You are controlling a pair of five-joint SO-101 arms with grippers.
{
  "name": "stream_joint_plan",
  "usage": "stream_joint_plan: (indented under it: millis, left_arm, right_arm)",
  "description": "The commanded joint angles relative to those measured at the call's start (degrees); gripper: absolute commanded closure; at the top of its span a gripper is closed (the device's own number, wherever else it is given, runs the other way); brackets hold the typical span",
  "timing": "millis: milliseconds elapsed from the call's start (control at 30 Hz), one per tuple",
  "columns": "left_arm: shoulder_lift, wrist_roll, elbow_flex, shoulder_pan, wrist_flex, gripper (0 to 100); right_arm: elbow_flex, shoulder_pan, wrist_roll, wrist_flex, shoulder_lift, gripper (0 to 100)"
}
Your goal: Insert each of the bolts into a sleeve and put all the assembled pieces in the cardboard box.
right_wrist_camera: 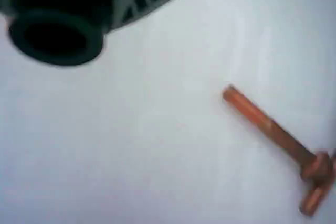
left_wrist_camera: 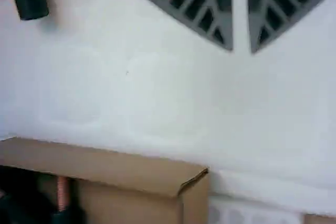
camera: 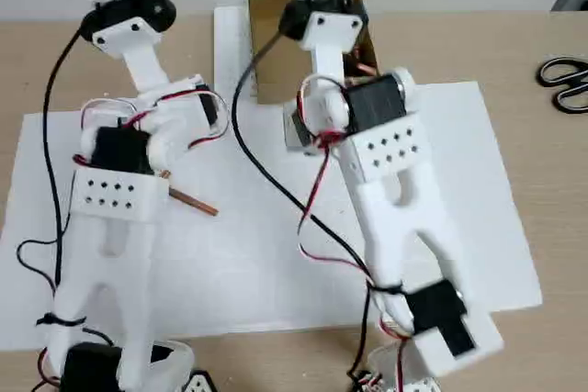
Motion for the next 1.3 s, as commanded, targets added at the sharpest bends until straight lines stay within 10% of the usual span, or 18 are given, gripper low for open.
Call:
stream_joint_plan:
  millis: [0, 433, 1267]
  left_arm:
    - [0.8, 3.4, -5.0, -2.1, 5.8, 99]
    - [2.5, 21.1, -2.9, -5.8, 17.2, 99]
    - [17.8, 24.2, 8.6, -10.6, 9.2, 99]
  right_arm:
    - [7.1, 0.0, 0.3, -0.9, -7.9, 99.7]
    - [37.4, 0.0, 0.3, -13.0, -25.8, 99.5]
    - [46.1, 5.1, 0.6, -17.6, -28.5, 99.5]
